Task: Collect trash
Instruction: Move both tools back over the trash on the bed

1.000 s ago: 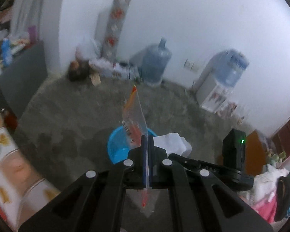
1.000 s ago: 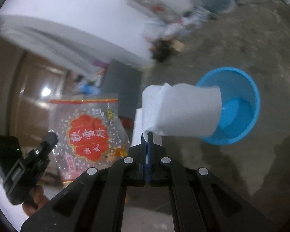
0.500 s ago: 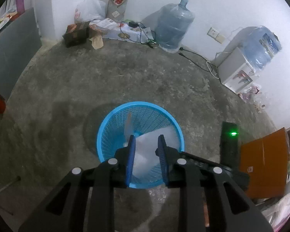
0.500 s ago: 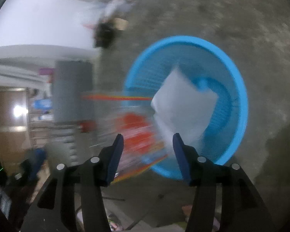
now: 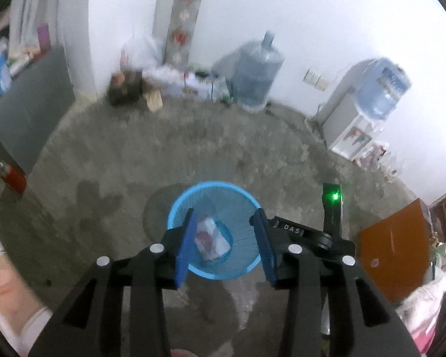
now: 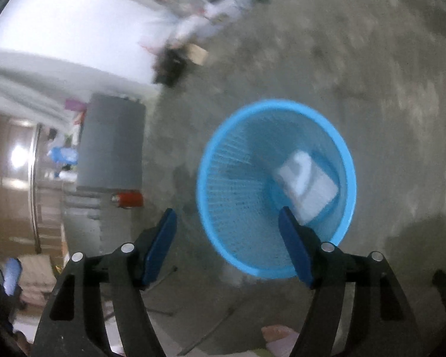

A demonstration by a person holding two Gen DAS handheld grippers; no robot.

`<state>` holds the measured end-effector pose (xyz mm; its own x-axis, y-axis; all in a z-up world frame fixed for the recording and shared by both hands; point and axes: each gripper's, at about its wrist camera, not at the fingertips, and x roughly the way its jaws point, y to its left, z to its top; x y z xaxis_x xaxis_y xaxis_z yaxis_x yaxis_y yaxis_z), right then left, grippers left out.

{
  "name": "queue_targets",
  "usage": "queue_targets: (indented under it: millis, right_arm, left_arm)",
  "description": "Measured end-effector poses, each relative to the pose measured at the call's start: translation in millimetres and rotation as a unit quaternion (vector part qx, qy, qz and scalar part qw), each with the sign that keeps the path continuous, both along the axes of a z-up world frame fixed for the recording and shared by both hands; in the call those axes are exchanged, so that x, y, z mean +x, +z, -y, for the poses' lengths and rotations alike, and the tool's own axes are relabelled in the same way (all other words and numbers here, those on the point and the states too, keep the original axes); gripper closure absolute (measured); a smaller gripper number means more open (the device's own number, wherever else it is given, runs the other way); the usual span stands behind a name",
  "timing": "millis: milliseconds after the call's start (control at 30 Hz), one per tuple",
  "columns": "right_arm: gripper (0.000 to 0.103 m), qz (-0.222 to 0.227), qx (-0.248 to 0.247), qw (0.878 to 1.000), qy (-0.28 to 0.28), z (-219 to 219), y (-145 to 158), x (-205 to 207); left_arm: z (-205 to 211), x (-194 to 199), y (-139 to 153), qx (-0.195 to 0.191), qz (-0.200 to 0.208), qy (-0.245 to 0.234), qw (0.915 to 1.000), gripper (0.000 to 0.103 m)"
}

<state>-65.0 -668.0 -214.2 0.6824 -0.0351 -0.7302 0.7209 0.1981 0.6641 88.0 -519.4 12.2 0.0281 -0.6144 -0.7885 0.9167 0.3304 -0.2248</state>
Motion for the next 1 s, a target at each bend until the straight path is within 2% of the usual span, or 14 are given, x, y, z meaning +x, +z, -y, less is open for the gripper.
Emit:
queue_targets:
  millis: [67, 100, 167, 200, 233, 333, 400, 533, 600, 667, 733, 800, 933, 1000]
  right_arm:
    - [0.035, -0.001, -0.048, 0.999, 0.011, -14.0, 38.4, 3.8]
    - [0.035, 0.001, -0.067, 0.998, 0.015, -20.0, 53.8, 4.5]
    - [0.033, 0.008, -0.11, 0.993, 0.028, -35.9, 90.9, 7.1]
    - [0.03, 0.008, -0.138, 0.99, 0.037, -47.3, 113.6, 9.3]
    - [0.023, 0.007, -0.16, 0.986, 0.043, -57.2, 129.5, 10.7]
    - [0.01, -0.014, -0.259, 0.963, 0.067, -96.9, 183.4, 22.1]
    - [0.008, -0.047, -0.313, 0.946, 0.073, -119.0, 200.1, 30.1]
    - [0.008, -0.084, -0.363, 0.922, 0.107, -162.5, 210.4, 43.6]
    - [0.008, -0.107, -0.383, 0.91, 0.123, -181.3, 209.1, 52.5]
    - [0.008, -0.143, -0.419, 0.886, 0.137, -204.8, 209.2, 62.7]
    - [0.008, -0.156, -0.455, 0.86, 0.17, -229.0, 213.9, 72.8]
    - [0.008, -0.164, -0.475, 0.841, 0.2, -249.5, 221.4, 82.3]
    - [0.008, -0.134, -0.515, 0.809, 0.251, -292.3, 243.1, 98.7]
    - [0.008, -0.097, -0.526, 0.801, 0.27, -309.4, 254.7, 102.0]
  left_arm:
    - [-26.5, -7.9, 29.5, -0.021, 0.017, -0.012, 0.9996, 0.062]
    - [-43.9, -12.2, 44.9, -0.026, 0.028, -0.015, 0.9991, 0.057]
    - [-74.7, -16.8, 68.0, -0.032, 0.033, -0.018, 0.9988, 0.044]
    - [-93.7, -17.8, 78.7, -0.032, 0.032, -0.009, 0.9989, 0.033]
    - [-113.0, -19.2, 87.1, -0.031, 0.031, -0.003, 0.999, 0.023]
    - [-167.3, -28.1, 102.0, -0.044, 0.023, -0.005, 0.9987, 0.014]
    - [-204.0, -32.5, 105.2, -0.063, 0.022, 0.012, 0.9977, 0.005]
    - [-278.7, -40.9, 101.1, -0.1, -0.007, 0.071, 0.9924, 0.005]
    - [-320.2, -41.6, 93.4, -0.117, -0.018, 0.112, 0.9866, 0.005]
    - [-359.4, -42.7, 85.2, -0.123, -0.01, 0.158, 0.9798, 0.005]
    - [-389.6, -44.0, 79.2, -0.128, 0.003, 0.188, 0.9739, 0.005]
    - [-425.7, -43.0, 72.6, -0.139, 0.003, 0.225, 0.9645, 0.005]
    - [-489.3, -44.8, 55.5, -0.176, -0.004, 0.28, 0.9439, 0.005]
    - [-519.8, -48.2, 44.4, -0.191, 0.001, 0.309, 0.9315, 0.005]
